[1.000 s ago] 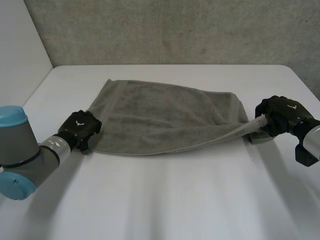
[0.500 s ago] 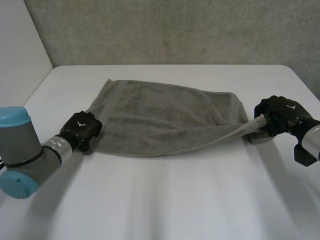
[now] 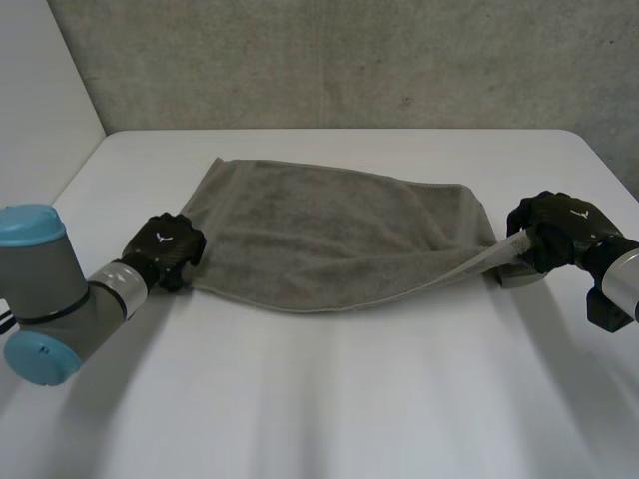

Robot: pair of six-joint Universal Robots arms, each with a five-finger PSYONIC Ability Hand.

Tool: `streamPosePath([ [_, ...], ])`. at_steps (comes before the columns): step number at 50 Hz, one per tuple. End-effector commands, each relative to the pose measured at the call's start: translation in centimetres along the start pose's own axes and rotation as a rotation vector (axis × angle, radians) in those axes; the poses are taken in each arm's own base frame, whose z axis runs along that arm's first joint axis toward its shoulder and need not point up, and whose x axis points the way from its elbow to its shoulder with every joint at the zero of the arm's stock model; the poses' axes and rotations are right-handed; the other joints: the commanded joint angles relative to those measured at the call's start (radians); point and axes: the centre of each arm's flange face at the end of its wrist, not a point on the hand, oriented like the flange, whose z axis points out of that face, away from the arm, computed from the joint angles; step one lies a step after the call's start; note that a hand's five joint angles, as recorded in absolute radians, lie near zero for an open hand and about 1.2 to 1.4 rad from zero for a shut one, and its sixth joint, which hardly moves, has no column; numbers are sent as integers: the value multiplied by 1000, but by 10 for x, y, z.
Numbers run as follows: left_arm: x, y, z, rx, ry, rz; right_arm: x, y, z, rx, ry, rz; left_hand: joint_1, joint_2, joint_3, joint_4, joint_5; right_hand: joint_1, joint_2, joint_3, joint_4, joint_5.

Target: Fold the towel.

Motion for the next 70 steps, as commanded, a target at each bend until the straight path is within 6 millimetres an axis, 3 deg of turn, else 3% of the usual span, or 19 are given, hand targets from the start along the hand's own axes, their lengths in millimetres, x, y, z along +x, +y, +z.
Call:
streamPosePath([
  [1,-1,-2,2,7,-3,-2,-1,1,0,-2,-3,1,-53,-53,-58,-66,-51,60,81,-53,-76,51],
  [18,0,4,12,-1,4,1,-1,1,0,-2,-3,2,-59,-59,-58,-66,-57,60,81,-53,-76,51],
  [21,2,4,13,1,8,1,-1,1,0,-2,-5,2,47,47,-58,-66,48,60,81,-53,-76,51],
  [23,2,2,14,6,12,1,-1,1,0,-2,-5,2,438,438,-58,-66,440,60,81,-53,-76,51],
  [25,2,1,14,7,14,1,-1,1,0,-3,-5,3,536,536,-58,-66,537,60,81,-53,-76,51],
  [30,6,-7,11,6,27,6,-1,0,-1,-2,-6,7,537,537,-58,-66,538,60,81,-53,-76,51],
  [35,2,-25,0,29,14,6,0,-2,-2,7,-4,10,537,537,-58,-66,538,60,81,-53,-76,51],
  [40,-6,-43,-24,35,-4,-37,-2,-7,-5,-7,-9,6,537,537,-58,-66,538,60,81,-53,-76,51],
  [44,-7,-48,-39,41,-11,-49,-9,-23,-20,-21,-18,-26,537,537,-58,-66,538,60,81,-53,-76,51],
  [49,-7,-49,-51,44,-22,-50,-12,-26,-26,-32,-21,-110,537,537,-58,-66,538,60,81,-53,-76,51],
  [54,-7,-37,-40,22,-25,-54,-11,-20,-24,-53,-17,-164,537,537,-58,-66,538,60,81,-53,-76,51],
  [59,-9,-15,-9,37,-54,-38,-10,-4,-15,-106,-37,-156,537,537,-58,-66,538,60,81,-53,-76,51],
  [68,-11,-2,11,17,-114,-31,-11,2,-14,-122,-46,-150,537,537,-58,-66,538,60,81,-53,-76,51],
  [69,-9,-1,12,13,-115,-29,-11,2,-14,-122,-48,-150,360,360,-58,-66,361,60,81,-53,-76,51],
  [70,-9,-1,12,13,-115,-29,-11,2,-14,-122,-48,-150,358,358,-58,-66,360,60,81,-53,-76,51],
])
